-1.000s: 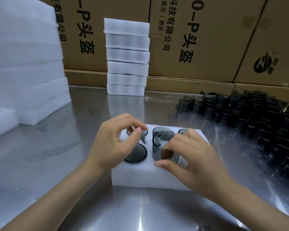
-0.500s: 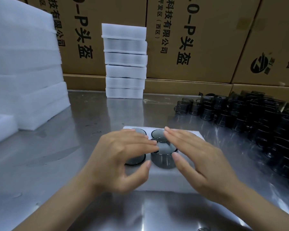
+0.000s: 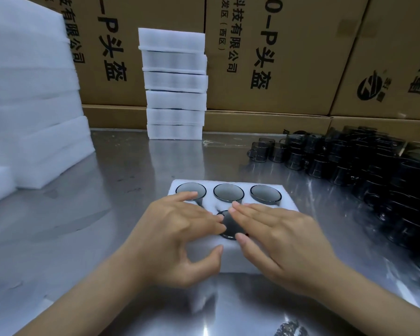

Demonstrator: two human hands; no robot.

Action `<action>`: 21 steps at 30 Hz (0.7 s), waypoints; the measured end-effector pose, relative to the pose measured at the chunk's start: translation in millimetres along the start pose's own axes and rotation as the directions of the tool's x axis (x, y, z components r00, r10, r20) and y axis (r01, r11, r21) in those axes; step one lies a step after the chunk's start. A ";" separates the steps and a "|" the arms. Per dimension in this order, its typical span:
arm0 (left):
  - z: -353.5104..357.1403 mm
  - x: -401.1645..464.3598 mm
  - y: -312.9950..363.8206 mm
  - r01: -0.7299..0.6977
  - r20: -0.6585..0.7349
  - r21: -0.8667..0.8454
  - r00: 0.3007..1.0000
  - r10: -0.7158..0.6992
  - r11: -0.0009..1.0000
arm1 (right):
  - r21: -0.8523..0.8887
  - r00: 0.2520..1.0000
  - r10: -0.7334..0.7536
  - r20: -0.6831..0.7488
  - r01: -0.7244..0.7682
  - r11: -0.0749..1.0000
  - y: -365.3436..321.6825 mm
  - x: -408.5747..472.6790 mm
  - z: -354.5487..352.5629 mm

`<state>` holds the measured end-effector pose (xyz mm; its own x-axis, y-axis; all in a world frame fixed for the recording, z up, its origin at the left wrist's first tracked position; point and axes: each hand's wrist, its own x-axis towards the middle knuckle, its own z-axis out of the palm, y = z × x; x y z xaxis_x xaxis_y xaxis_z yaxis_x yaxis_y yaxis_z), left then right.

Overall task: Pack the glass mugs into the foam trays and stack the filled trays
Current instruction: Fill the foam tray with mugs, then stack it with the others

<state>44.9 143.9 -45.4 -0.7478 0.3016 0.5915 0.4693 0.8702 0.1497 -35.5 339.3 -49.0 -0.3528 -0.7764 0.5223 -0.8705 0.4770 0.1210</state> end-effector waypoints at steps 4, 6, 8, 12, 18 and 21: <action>-2.5 -1.7 -1.8 0.059 -0.078 -0.064 0.995 -0.064 0.996 | 0.510 0.981 0.186 -0.052 -0.134 0.850 11.3 7.4 -7.4; -3.8 -1.5 -5.6 0.067 -0.154 -0.046 0.985 -0.074 0.997 | 0.769 0.908 0.392 -0.148 -0.144 0.623 32.5 11.5 -12.5; -4.4 -1.0 -11.4 0.103 -0.240 -0.059 0.964 -0.115 0.993 | 0.823 0.773 0.594 -0.222 -0.178 0.539 60.9 11.0 -10.8; -0.3 -1.8 -22.4 0.267 -0.313 -0.377 0.864 -0.393 0.887 | 0.805 0.577 0.817 0.019 -0.494 0.330 105.1 1.6 33.3; 12.5 1.2 -37.6 0.472 -0.055 -0.615 0.774 -0.631 0.632 | 0.655 0.519 0.833 0.192 -0.700 0.284 145.7 28.2 79.9; 15.0 1.5 -41.7 0.480 -0.021 -0.618 0.782 -0.623 0.623 | 0.550 0.591 0.782 0.200 -0.728 0.409 156.0 54.3 94.3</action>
<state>17.2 113.9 -62.7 -0.8672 -0.3148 0.3858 0.2235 0.4463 0.8665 -222.8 332.7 -81.3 -0.9575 -0.1680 0.2346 -0.2884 0.5338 -0.7949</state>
